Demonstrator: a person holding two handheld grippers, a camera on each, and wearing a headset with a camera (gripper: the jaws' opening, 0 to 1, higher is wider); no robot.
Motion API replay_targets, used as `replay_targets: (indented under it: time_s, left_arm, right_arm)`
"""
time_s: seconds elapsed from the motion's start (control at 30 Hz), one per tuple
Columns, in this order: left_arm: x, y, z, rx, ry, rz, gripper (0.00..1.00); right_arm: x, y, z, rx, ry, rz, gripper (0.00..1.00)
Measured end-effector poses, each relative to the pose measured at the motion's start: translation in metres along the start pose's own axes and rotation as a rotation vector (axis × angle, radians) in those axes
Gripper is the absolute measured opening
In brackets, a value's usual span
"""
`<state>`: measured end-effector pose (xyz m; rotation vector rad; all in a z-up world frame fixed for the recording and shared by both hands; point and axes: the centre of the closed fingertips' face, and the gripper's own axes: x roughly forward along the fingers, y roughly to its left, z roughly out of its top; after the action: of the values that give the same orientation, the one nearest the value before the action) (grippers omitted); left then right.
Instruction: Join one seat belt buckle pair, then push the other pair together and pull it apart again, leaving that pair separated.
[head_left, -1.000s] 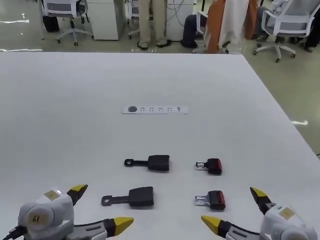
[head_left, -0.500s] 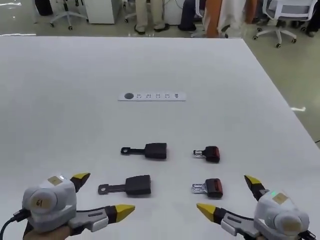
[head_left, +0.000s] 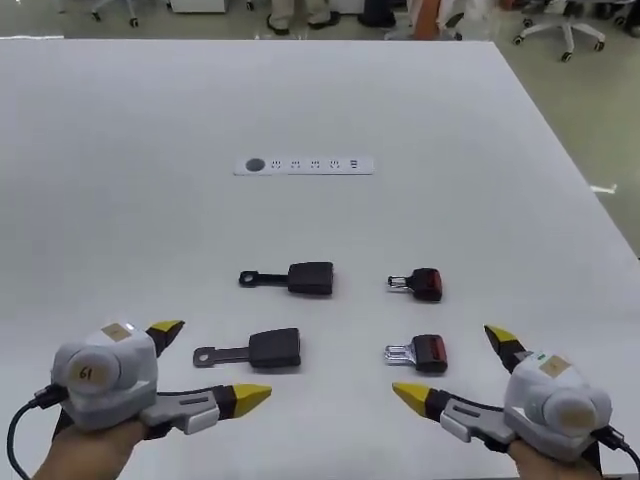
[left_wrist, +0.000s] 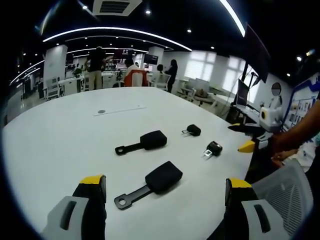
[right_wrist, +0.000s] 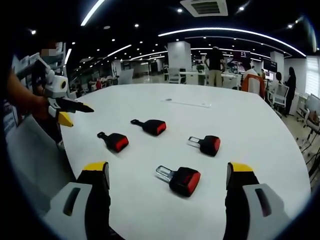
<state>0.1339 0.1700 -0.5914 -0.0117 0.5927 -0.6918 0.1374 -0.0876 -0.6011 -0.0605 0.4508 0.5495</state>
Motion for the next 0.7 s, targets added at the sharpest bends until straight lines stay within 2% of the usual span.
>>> replay_targets:
  time_s: [0.37,0.5,0.7]
  left_arm:
    - [0.021,0.006,-0.005,0.016,0.027,-0.025,1.0]
    - [0.027,0.003,-0.002,0.02,0.035,-0.031,1.0]
    - [0.035,0.003,-0.004,0.02,0.049,-0.046,1.0]
  right_arm:
    - [0.017,-0.008,-0.003,-0.016,0.023,0.036,0.96]
    - [0.023,-0.009,-0.009,-0.015,0.033,0.049,0.96]
    - [0.029,-0.013,-0.016,-0.009,0.046,0.055,0.96]
